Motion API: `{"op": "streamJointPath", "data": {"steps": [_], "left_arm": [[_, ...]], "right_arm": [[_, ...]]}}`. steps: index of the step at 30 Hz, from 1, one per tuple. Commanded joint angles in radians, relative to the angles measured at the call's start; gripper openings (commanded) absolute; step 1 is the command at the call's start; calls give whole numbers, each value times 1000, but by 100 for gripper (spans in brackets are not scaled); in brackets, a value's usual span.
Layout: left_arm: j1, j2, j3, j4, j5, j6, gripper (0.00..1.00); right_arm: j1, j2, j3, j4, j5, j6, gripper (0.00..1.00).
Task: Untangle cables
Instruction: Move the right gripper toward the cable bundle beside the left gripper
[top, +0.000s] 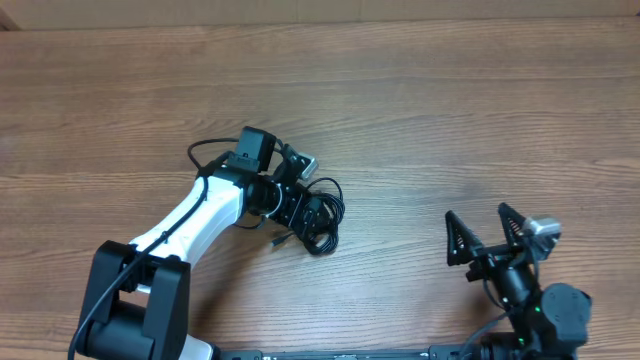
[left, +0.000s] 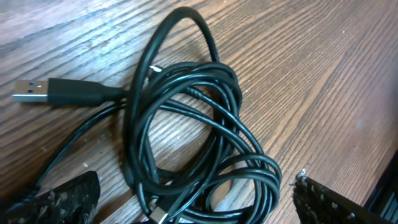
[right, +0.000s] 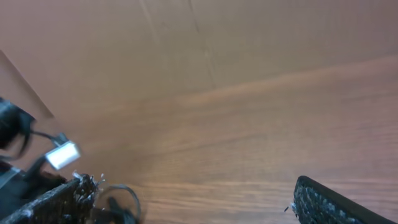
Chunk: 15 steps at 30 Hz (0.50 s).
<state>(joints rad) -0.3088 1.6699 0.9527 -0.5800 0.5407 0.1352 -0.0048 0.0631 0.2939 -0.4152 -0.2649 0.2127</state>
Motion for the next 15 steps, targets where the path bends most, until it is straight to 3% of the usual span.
{"op": "streamJointPath", "data": {"steps": [1,8,15], "left_arm": [[13,-23,19,-2,25,24,99],[19,-23,19,-44,-130,-32,100],[19,-23,19,-103,-199,-31,100]], "right_arm": [[3,100,99,-37,-6,-5,100],[3,432,277,-127,-68,-4,100],[3,741,384,-90,-369,-3,100]]}}
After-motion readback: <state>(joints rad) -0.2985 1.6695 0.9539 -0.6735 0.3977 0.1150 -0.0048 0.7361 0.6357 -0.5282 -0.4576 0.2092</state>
